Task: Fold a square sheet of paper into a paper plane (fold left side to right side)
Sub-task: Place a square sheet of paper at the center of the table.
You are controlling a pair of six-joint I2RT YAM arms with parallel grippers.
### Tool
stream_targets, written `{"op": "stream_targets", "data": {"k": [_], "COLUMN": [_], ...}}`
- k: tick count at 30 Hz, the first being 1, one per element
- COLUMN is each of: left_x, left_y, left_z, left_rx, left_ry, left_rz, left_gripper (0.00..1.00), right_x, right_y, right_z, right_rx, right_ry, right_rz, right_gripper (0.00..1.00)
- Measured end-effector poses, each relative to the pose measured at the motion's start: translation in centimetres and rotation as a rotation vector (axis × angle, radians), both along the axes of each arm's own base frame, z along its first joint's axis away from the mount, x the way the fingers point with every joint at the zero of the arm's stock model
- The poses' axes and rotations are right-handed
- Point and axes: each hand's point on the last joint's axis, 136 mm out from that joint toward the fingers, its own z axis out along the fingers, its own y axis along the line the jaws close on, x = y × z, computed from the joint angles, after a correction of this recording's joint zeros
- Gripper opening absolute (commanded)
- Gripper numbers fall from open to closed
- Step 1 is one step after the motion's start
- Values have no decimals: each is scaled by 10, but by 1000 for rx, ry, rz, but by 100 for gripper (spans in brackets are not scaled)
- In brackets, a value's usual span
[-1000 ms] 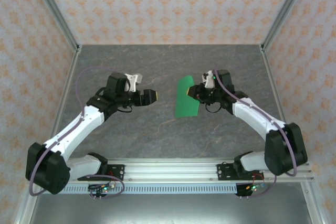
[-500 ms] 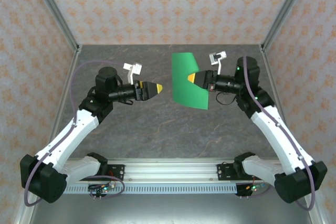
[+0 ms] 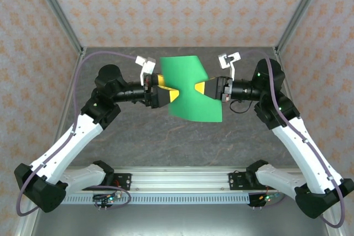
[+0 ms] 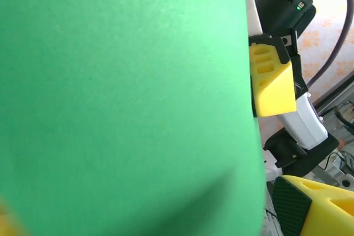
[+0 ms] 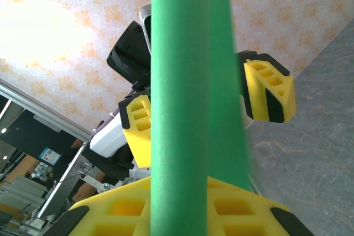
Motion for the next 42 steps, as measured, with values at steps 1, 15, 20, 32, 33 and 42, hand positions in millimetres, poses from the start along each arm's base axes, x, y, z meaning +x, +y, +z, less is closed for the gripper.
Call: {"op": "stream_targets", "data": {"k": [1,15,20,32,33,42], "left_x": [0,-3,-7,-1,1,38], "left_y": [0,-2,2,4,5,5], "left_z": [0,2,7,-5,-8,-84], "left_rx": [0,0,-3,29,39,223], "left_ry": [-4,-23,-54,-32,-21,171], "left_rz": [0,-6,8,48,59,187], "left_gripper": [89,50,42,0,0,0], "right_x": [-1,-7,-4,7,10,47], "right_y": [0,-8,-10,-15,-17,-57], "right_z": [1,0,-10,-24,-28,-77], "right_rx": [1,-18,-57,-123,-138,-392], "right_ry": [-2,-29,-18,-19,-18,0], "right_rz": [0,-36,-63,-144,-161,-486], "right_gripper": [20,20,20,36,41,76]}}
